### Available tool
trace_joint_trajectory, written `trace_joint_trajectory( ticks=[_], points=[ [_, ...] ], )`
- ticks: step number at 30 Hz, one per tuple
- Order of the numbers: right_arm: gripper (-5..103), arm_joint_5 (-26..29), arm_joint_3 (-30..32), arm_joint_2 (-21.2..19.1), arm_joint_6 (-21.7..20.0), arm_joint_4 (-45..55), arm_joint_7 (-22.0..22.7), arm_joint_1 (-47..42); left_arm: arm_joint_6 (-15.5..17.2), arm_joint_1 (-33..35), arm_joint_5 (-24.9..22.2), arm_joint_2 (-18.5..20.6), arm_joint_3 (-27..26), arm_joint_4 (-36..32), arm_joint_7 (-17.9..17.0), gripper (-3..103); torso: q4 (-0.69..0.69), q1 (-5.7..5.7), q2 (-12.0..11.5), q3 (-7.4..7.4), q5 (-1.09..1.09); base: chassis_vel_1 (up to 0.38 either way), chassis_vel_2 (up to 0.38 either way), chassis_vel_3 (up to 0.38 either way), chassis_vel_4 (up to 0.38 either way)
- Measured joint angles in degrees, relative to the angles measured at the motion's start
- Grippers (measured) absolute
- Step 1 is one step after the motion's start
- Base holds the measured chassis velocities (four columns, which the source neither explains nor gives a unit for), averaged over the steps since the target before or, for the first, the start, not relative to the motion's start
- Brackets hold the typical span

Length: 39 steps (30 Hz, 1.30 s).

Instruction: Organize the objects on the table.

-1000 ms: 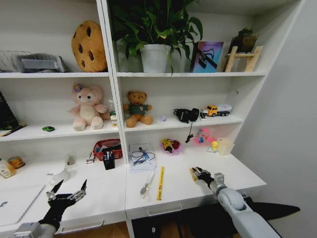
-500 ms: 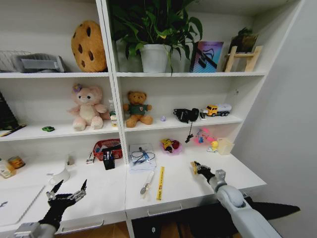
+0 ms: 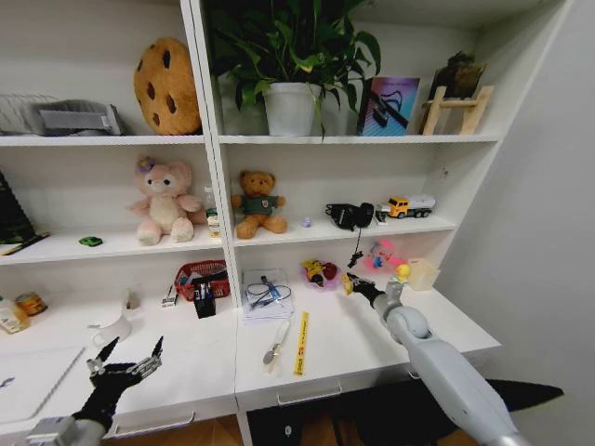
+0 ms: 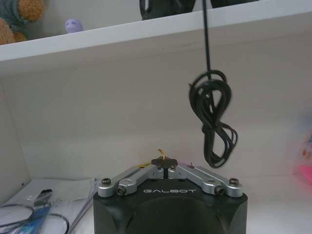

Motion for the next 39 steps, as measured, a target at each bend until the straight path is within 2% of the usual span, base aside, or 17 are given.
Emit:
trace_joint_trajectory(
  ticks=[3, 9, 15, 19, 34, 37, 38, 39],
  points=[
    [0, -0.63, -0.98, 1.17, 0.40, -1.27, 0.58, 1.81, 0.00, 0.00, 0.00, 0.00, 0.00, 0.00, 0.00, 100, 0.00, 0.00, 0.00, 0.00, 0.00, 0.000, 0.000, 0.000, 0.000],
    [0, -3.78, -3.26, 6.85, 2.59, -8.98, 1.75, 6.92, 0.00, 0.00, 0.00, 0.00, 0.00, 0.00, -0.01, 100, -0.01, 0.00, 0.00, 0.00, 0.01, 0.000, 0.000, 0.000, 0.000],
    [0, -7.88, -4.33, 12.29, 5.89, -20.04, -0.18, 10.80, 0.00, 0.00, 0.00, 0.00, 0.00, 0.00, -0.01, 100, 0.00, 0.00, 0.00, 0.00, 0.01, 0.000, 0.000, 0.000, 0.000],
    [0, -10.04, -3.77, 14.30, 7.84, -25.35, -1.35, 13.07, 0.00, 0.00, 0.00, 0.00, 0.00, 0.00, -0.02, 100, 0.00, 0.00, 0.00, 0.00, 0.01, 0.000, 0.000, 0.000, 0.000],
    [0, -10.28, -2.00, 15.25, 11.22, -32.85, -3.38, 14.62, 0.00, 0.00, 0.00, 0.00, 0.00, 0.00, -0.01, 100, -0.01, -0.01, 0.01, 0.00, 0.02, 0.000, 0.000, 0.000, 0.000],
    [2, -10.43, -2.01, 15.77, 12.22, -33.65, -3.40, 14.67, 0.00, 0.00, 0.00, 0.00, 0.00, 0.00, -0.02, 100, 0.01, -0.01, 0.01, 0.00, 0.02, 0.000, 0.000, 0.000, 0.000],
    [13, -10.52, -2.01, 15.94, 12.49, -33.90, -3.40, 14.76, 0.00, 0.00, 0.00, 0.00, 0.00, 0.00, -0.02, 100, 0.00, -0.01, 0.01, 0.00, 0.02, 0.000, 0.000, 0.000, 0.000],
    [13, -10.62, -1.91, 16.02, 12.48, -33.93, -3.43, 14.81, 0.00, 0.00, 0.00, 0.00, 0.00, 0.00, -0.02, 100, 0.00, -0.01, 0.00, 0.00, 0.02, 0.000, 0.000, 0.000, 0.000]
  ],
)
